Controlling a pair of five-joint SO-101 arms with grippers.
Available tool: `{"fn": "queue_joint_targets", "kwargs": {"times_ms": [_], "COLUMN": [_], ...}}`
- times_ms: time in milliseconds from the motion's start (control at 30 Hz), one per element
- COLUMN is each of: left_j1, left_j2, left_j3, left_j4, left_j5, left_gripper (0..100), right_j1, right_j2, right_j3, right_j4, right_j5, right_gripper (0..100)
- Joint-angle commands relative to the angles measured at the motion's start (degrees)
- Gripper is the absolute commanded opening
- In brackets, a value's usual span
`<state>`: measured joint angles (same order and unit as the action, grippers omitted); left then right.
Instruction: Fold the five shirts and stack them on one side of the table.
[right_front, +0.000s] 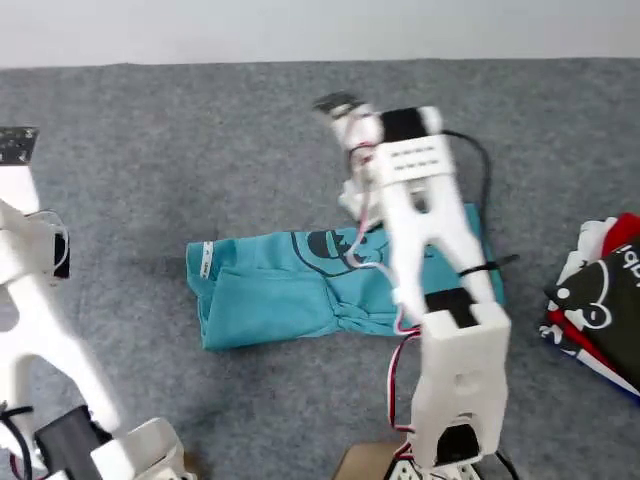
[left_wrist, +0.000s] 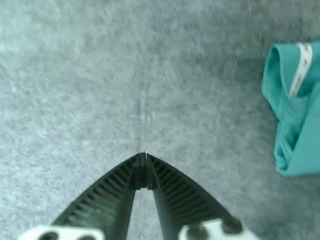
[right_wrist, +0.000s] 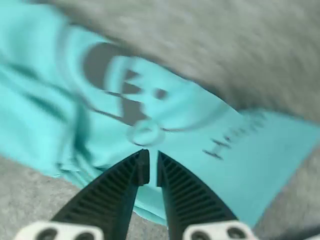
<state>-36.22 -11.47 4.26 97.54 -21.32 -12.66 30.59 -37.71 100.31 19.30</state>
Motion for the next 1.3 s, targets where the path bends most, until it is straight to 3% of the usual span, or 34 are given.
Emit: {"fn": "queue_joint_targets", "kwargs": {"times_ms": [0,167,533,1133,1267], "left_j1": [0.44,0.44,0.44,0.79,0.79], "left_j2": [-2.46,-2.46,-2.55,-2.11,-2.11], "left_j3": [-0.22,-0.31,-0.31,-0.4,-0.4], "left_j4": [2.46,2.81,2.9,2.64,2.46], "left_j5": [0.18,0.18,-0.09,-0.26,-0.26], "left_gripper": [1,1,1,1,1], "right_j1": [5.05,9.89,18.95,16.75,16.66], "right_j2": [-3.65,-3.38,6.99,19.38,20.53], "right_j3": [-2.73,-2.73,-2.99,-3.08,-3.08], "right_j4": [2.24,1.8,1.63,-1.63,-1.63], "right_j5": [-4.22,-10.55,-10.64,-10.9,-10.29], "right_gripper": [14.3,26.0,26.2,25.8,15.5]}}
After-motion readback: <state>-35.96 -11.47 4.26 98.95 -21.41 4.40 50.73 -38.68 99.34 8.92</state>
